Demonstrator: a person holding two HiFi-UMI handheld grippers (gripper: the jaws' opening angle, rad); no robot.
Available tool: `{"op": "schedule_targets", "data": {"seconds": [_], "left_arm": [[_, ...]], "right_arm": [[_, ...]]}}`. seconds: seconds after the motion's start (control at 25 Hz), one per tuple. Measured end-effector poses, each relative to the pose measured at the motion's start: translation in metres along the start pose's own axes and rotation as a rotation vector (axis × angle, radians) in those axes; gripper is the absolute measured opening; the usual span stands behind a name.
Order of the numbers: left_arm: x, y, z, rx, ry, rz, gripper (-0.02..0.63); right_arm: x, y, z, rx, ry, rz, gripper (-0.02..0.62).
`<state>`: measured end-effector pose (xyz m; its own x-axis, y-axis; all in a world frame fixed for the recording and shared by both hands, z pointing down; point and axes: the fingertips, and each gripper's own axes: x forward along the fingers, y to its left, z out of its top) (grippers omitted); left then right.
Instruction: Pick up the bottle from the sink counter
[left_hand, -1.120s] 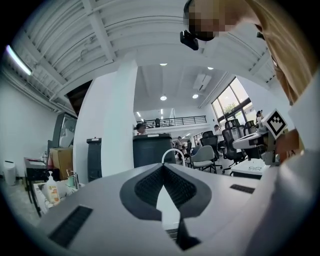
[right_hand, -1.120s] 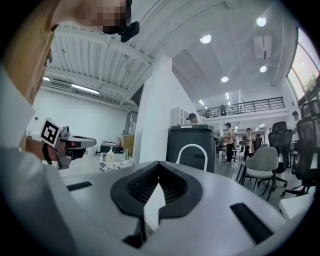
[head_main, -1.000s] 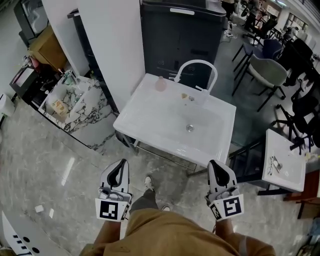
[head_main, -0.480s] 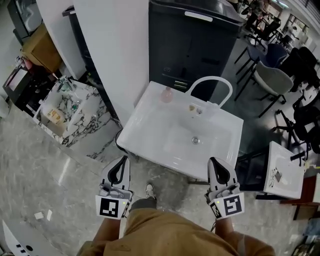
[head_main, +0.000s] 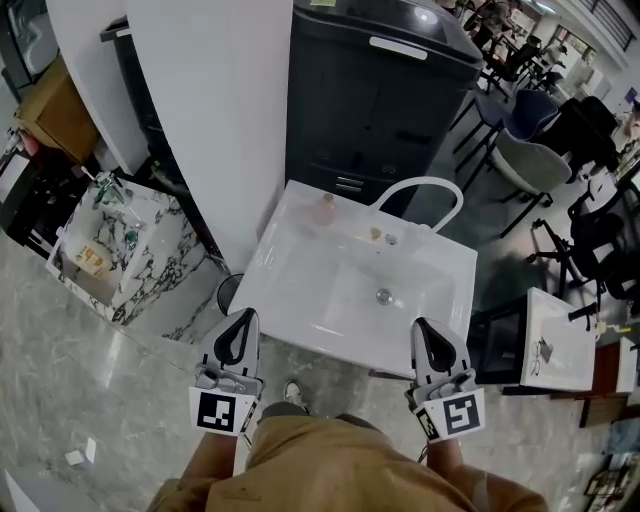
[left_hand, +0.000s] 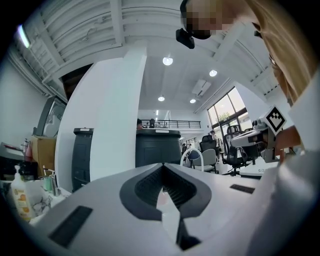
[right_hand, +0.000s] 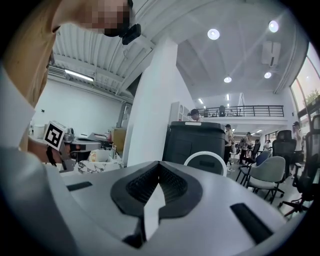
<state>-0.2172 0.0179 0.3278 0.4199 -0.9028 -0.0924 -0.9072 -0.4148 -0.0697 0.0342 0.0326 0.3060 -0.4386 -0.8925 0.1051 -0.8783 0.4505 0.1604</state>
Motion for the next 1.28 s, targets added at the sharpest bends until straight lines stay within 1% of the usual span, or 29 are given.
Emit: {"op": "schedule_targets", "data": {"seconds": [0.32,0.48,0.6,0.8,0.92,1.08,1.28], "left_arm": [[0.016,-0.001,-0.006,-0.015,0.019,-0.043,0.003],[0.02,0.003,0.0,-0.009,-0.012,-0.028,0.003],[0.024,0.001,0.001,-0.004,-0.004,-0.017,0.003],[0.031,-0.016,0.011,-0.012,-0.007,-0.005,0.003],[0.037,-0.023,0.013,-0.012,0.017,-0.001,0.003],[0.046,-0.028,0.015,0.002,0.022,0.01,0.003],[0.06,-0.034,0.016,0.016,0.029,0.005,0.003]], "right_arm": [[0.008,-0.006,-0.002,0.012,0.007,-0.029,-0.002],[0.015,-0.006,-0.003,0.019,0.006,-0.014,-0.002],[0.022,-0.01,0.0,0.015,-0.009,0.005,-0.002],[0.028,-0.023,0.008,0.016,-0.037,0.033,-0.002],[0.031,-0.033,0.011,0.019,-0.053,0.043,-0.002],[0.033,-0.044,0.008,0.03,-0.061,0.051,-0.002],[0.039,-0.054,0.003,0.044,-0.06,0.061,-0.002]]}}
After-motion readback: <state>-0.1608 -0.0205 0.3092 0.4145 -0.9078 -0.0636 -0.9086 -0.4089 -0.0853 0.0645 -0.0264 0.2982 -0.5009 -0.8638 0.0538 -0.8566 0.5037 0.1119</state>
